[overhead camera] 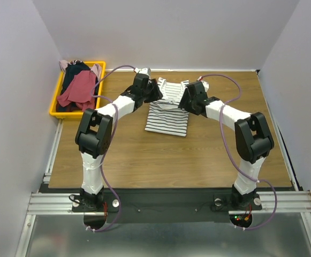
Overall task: Fold and stack the tank tops
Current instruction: Fold the tank top
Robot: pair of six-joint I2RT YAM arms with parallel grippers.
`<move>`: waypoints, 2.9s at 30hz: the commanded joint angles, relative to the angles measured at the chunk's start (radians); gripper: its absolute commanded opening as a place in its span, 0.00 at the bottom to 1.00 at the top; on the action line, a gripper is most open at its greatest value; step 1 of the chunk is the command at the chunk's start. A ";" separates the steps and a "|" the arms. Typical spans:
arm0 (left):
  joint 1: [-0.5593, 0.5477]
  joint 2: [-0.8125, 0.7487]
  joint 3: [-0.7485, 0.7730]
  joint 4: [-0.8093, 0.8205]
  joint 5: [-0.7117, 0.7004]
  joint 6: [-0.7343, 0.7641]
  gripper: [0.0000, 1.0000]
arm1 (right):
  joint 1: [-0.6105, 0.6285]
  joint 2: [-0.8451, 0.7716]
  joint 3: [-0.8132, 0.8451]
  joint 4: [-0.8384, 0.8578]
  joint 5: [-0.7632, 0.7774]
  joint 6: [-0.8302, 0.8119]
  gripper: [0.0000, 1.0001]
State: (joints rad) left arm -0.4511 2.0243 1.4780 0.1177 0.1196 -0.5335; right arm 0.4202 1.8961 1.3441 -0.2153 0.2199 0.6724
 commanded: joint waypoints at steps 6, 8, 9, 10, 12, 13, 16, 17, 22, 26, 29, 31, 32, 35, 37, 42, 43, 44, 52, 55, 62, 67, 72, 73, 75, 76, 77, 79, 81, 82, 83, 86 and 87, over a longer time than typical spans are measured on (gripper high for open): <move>0.015 -0.057 0.094 -0.036 -0.049 -0.020 0.54 | 0.063 -0.091 -0.023 0.033 0.013 -0.069 0.57; 0.015 -0.088 0.039 -0.049 -0.093 -0.069 0.52 | 0.063 -0.069 -0.008 0.031 0.006 -0.079 0.43; 0.015 -0.107 0.012 -0.050 -0.104 -0.089 0.51 | 0.065 -0.042 0.004 0.028 0.001 -0.088 0.37; 0.015 -0.143 -0.049 -0.049 -0.112 -0.109 0.47 | 0.063 -0.031 0.021 0.030 -0.004 -0.092 0.32; 0.012 -0.176 -0.119 -0.027 -0.112 -0.152 0.44 | 0.065 0.000 0.049 0.030 -0.033 -0.112 0.21; 0.009 -0.205 -0.157 -0.010 -0.106 -0.164 0.40 | 0.065 0.029 0.062 0.030 -0.040 -0.117 0.19; -0.009 -0.260 -0.306 0.066 -0.074 -0.213 0.27 | 0.065 0.053 0.092 0.030 -0.073 -0.123 0.14; -0.026 -0.272 -0.364 0.085 -0.063 -0.232 0.25 | 0.069 0.058 0.104 0.031 -0.082 -0.126 0.14; -0.070 -0.299 -0.456 0.160 -0.048 -0.266 0.20 | 0.074 0.107 0.150 0.047 -0.160 -0.128 0.12; -0.086 -0.289 -0.481 0.175 -0.054 -0.280 0.18 | 0.075 0.142 0.176 0.073 -0.241 -0.105 0.12; -0.090 -0.279 -0.492 0.181 -0.057 -0.289 0.17 | 0.077 0.182 0.216 0.074 -0.269 -0.097 0.12; -0.090 -0.276 -0.499 0.183 -0.061 -0.289 0.17 | 0.077 0.208 0.242 0.074 -0.272 -0.091 0.12; -0.090 -0.276 -0.504 0.184 -0.063 -0.290 0.17 | 0.077 0.216 0.250 0.074 -0.272 -0.091 0.12; -0.090 -0.271 -0.515 0.189 -0.069 -0.292 0.17 | 0.077 0.245 0.279 0.074 -0.274 -0.089 0.12; -0.090 -0.266 -0.521 0.191 -0.072 -0.292 0.17 | 0.072 0.274 0.302 0.074 -0.254 -0.094 0.12; -0.090 -0.272 -0.544 0.192 -0.080 -0.292 0.16 | 0.026 0.316 0.326 0.074 -0.247 -0.076 0.12; -0.090 -0.276 -0.551 0.191 -0.083 -0.289 0.16 | 0.017 0.319 0.332 0.074 -0.252 -0.068 0.12; -0.090 -0.276 -0.556 0.189 -0.087 -0.289 0.16 | -0.001 0.327 0.333 0.074 -0.266 -0.060 0.12; -0.090 -0.242 -0.591 0.192 -0.103 -0.301 0.16 | -0.037 0.337 0.329 0.076 -0.332 -0.034 0.13; -0.090 -0.240 -0.604 0.195 -0.110 -0.310 0.16 | -0.052 0.336 0.323 0.079 -0.349 -0.034 0.16; -0.093 -0.269 -0.663 0.201 -0.112 -0.336 0.16 | -0.081 0.287 0.290 0.080 -0.356 -0.094 0.27; -0.116 -0.344 -0.716 0.229 -0.106 -0.349 0.18 | -0.069 0.248 0.178 0.099 -0.369 -0.152 0.33; -0.161 -0.494 -0.765 0.228 -0.109 -0.359 0.25 | 0.000 0.189 0.055 0.125 -0.334 -0.221 0.37; -0.166 -0.521 -0.769 0.215 -0.112 -0.361 0.25 | 0.020 0.182 0.038 0.126 -0.320 -0.234 0.37; -0.170 -0.579 -0.777 0.159 -0.172 -0.358 0.25 | 0.084 0.170 -0.009 0.126 -0.283 -0.260 0.37; -0.170 -0.642 -0.779 0.136 -0.190 -0.353 0.26 | 0.107 0.155 -0.025 0.126 -0.277 -0.275 0.37; -0.172 -0.677 -0.783 0.111 -0.211 -0.350 0.26 | 0.130 0.149 -0.045 0.128 -0.263 -0.280 0.37; -0.172 -0.775 -0.800 0.057 -0.270 -0.342 0.28 | 0.196 0.133 -0.101 0.131 -0.232 -0.286 0.37; -0.172 -0.847 -0.820 0.013 -0.305 -0.332 0.30 | 0.250 0.098 -0.175 0.139 -0.226 -0.281 0.37; -0.172 -0.866 -0.826 0.002 -0.313 -0.330 0.31 | 0.262 0.080 -0.203 0.146 -0.226 -0.284 0.37; -0.172 -0.883 -0.838 -0.004 -0.316 -0.330 0.31 | 0.278 0.063 -0.229 0.154 -0.200 -0.287 0.38; -0.172 -0.937 -0.904 -0.006 -0.299 -0.336 0.36 | 0.296 -0.021 -0.322 0.156 -0.202 -0.309 0.40; -0.173 -0.947 -0.942 -0.003 -0.282 -0.341 0.37 | 0.295 -0.069 -0.339 0.152 -0.191 -0.309 0.43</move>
State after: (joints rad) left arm -0.6235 1.0988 0.6270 0.1780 -0.1463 -0.8810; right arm 0.7208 1.8980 1.1011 0.0341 -0.0162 0.3958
